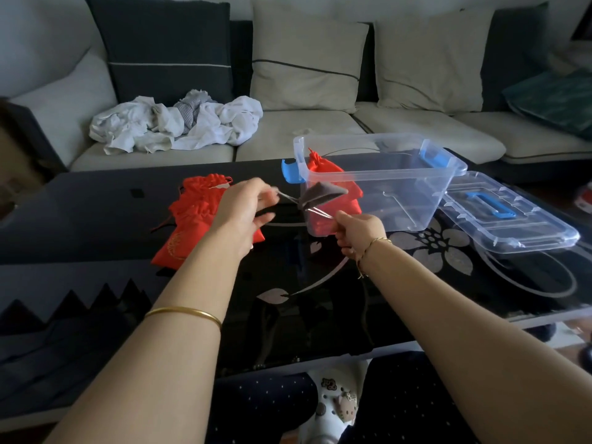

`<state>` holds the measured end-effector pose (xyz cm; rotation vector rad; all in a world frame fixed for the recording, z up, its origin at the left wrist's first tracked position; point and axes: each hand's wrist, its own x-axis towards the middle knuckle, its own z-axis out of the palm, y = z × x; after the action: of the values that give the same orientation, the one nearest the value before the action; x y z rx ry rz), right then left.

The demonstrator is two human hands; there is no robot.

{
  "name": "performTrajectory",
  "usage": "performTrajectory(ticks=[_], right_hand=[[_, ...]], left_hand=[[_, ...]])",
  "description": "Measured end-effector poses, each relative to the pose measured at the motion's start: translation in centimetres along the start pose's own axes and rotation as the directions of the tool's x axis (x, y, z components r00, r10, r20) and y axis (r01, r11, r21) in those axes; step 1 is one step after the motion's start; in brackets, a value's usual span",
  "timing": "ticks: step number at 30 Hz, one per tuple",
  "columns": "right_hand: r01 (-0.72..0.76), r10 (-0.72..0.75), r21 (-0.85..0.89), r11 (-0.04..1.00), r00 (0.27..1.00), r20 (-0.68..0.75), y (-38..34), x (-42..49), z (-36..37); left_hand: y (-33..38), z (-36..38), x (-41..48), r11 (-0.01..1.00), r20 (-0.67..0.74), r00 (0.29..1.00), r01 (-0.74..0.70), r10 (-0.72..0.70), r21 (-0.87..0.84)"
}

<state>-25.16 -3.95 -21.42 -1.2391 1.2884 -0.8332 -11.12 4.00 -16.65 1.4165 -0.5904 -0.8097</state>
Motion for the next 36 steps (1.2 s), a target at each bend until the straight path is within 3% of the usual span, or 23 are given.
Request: performTrajectory(ticks=[1,3,11,14,17,19,21,24,28,32,36], right_hand=[[0.007,-0.006,-0.019,1.000,1.000,0.017,0.1,-0.1,0.3],[0.018,-0.016,-0.052,0.998,0.999,0.047,0.2,-0.2,0.8],[0.100,-0.101,0.019,0.995,0.991,0.083,-0.4,-0.2,0.2],[0.095,-0.103,0.078,0.992,0.989,0.105,-0.8,-0.5,0.3],[0.100,-0.109,0.102,0.990,0.990,0.089,-1.2,-0.7,0.5],[0.088,-0.093,0.066,0.994,0.993,0.079,-1.1,-0.7,0.5],[0.057,-0.059,0.028,0.998,0.995,0.078,-1.1,-0.7,0.5],[0.041,-0.043,0.029,0.999,0.997,0.070,-1.0,-0.6,0.5],[0.078,-0.082,0.094,0.993,0.996,0.044,-1.2,-0.7,0.4],[0.156,-0.163,0.130,0.979,0.985,0.048,-1.4,-0.9,0.3],[0.243,-0.245,0.057,0.968,0.969,0.043,-1.7,-1.0,0.4]], left_hand=[[0.3,0.4,-0.5,0.985,0.070,0.997,0.037,-0.025,-0.167],[0.4,0.8,-1.0,0.942,0.175,0.984,0.078,-0.021,-0.327],[-0.6,0.4,-0.2,0.979,0.200,0.973,0.143,-0.112,-0.145],[-0.6,0.3,0.0,0.975,0.126,0.980,0.174,-0.157,-0.136],[-0.6,0.2,0.1,0.926,0.036,0.971,0.236,-0.236,-0.296],[-0.5,0.1,0.2,0.851,0.035,0.962,0.255,-0.270,-0.458],[-0.4,0.2,0.1,0.828,0.038,0.968,0.232,-0.247,-0.510],[-0.5,0.7,0.1,0.894,0.041,0.985,0.171,-0.169,-0.415],[-0.8,0.9,0.1,0.985,0.036,0.997,0.069,-0.064,-0.156],[-1.2,1.1,0.0,0.998,0.103,0.995,0.008,-0.014,0.057],[-1.4,1.2,-0.2,0.983,0.205,0.979,-0.026,-0.013,0.184]])
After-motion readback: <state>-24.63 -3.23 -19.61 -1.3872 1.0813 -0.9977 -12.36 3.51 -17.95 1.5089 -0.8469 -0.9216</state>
